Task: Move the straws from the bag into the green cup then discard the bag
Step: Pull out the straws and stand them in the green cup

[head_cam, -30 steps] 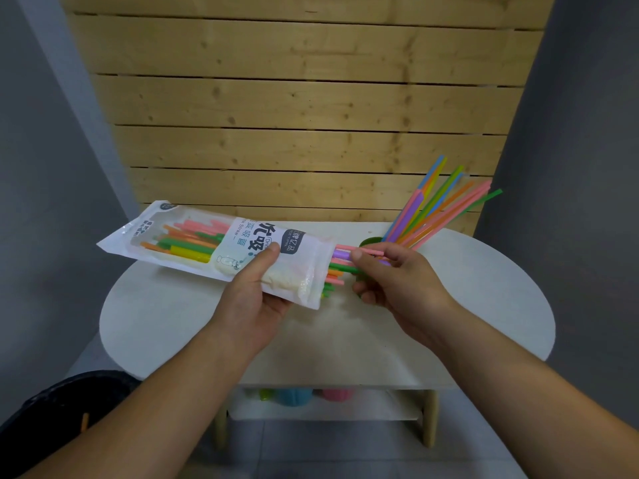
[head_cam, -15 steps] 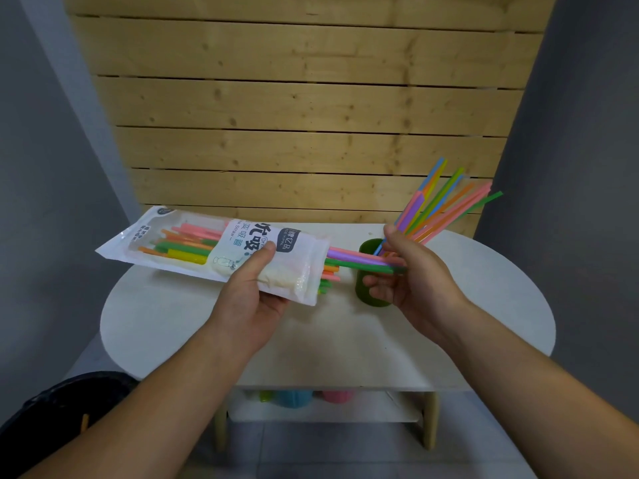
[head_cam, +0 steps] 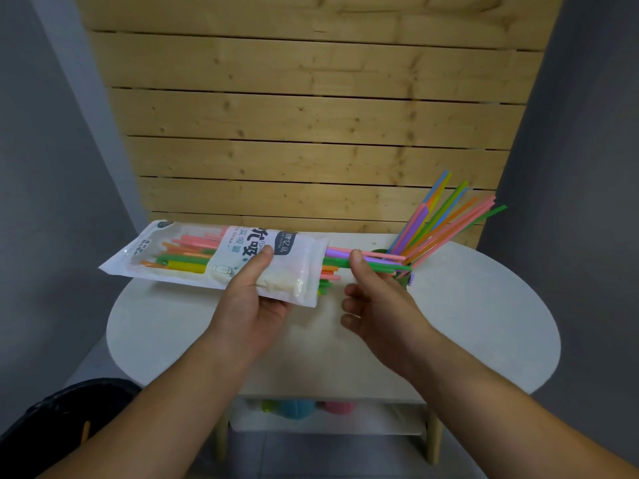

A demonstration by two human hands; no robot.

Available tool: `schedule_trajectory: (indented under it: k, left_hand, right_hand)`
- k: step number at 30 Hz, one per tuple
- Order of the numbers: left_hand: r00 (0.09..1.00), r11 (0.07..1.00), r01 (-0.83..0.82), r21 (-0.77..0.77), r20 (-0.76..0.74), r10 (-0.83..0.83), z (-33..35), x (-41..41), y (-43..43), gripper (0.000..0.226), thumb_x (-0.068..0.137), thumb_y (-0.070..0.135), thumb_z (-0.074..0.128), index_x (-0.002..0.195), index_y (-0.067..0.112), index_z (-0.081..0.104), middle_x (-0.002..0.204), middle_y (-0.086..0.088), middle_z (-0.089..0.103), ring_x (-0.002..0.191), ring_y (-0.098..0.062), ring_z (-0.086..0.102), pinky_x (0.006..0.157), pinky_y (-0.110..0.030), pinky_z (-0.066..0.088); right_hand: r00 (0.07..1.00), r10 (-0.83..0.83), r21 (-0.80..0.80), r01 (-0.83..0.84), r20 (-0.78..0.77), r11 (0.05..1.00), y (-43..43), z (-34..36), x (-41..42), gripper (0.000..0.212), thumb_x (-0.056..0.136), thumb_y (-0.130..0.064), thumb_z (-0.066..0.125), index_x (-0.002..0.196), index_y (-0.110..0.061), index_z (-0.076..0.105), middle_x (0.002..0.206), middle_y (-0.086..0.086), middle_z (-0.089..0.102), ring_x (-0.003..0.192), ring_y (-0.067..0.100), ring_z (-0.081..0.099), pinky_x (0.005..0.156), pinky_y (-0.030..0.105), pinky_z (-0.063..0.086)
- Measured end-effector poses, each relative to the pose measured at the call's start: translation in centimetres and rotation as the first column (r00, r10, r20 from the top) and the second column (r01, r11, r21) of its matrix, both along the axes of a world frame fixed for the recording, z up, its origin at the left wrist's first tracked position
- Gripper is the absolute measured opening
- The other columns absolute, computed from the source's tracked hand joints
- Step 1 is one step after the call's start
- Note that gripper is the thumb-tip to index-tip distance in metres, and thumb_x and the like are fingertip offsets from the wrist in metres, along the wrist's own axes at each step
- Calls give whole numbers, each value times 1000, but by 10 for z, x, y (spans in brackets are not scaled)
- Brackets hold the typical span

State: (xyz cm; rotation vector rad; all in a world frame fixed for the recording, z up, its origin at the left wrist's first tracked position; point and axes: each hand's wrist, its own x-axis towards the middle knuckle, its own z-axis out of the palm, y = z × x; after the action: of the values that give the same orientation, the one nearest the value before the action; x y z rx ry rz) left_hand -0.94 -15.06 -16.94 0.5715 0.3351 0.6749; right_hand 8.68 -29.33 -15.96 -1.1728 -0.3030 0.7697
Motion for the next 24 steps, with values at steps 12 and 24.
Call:
schedule_trajectory:
  k: [12,24]
  left_hand:
    - [1000,998,-3,-55,-22,2,-6,4,1,36,92,10,69,127,17,63,114,-8,79,101,-24,77,71,-44,66]
    - [985,974,-151,-169,-106,135,-11,3,22,25,92,8,71,116,14,67,100,-5,82,87,-18,80,62,-38,66]
  right_hand:
    - [969,-248,140,247,-8,959,2,16,19,27,93,-22,67,110,-2,69,81,9,60,64,12,57,58,20,54]
    - [917,-346,108,331,197,938,-51,31,69,11,94,-19,66,92,-9,70,63,3,69,51,11,61,53,21,55]
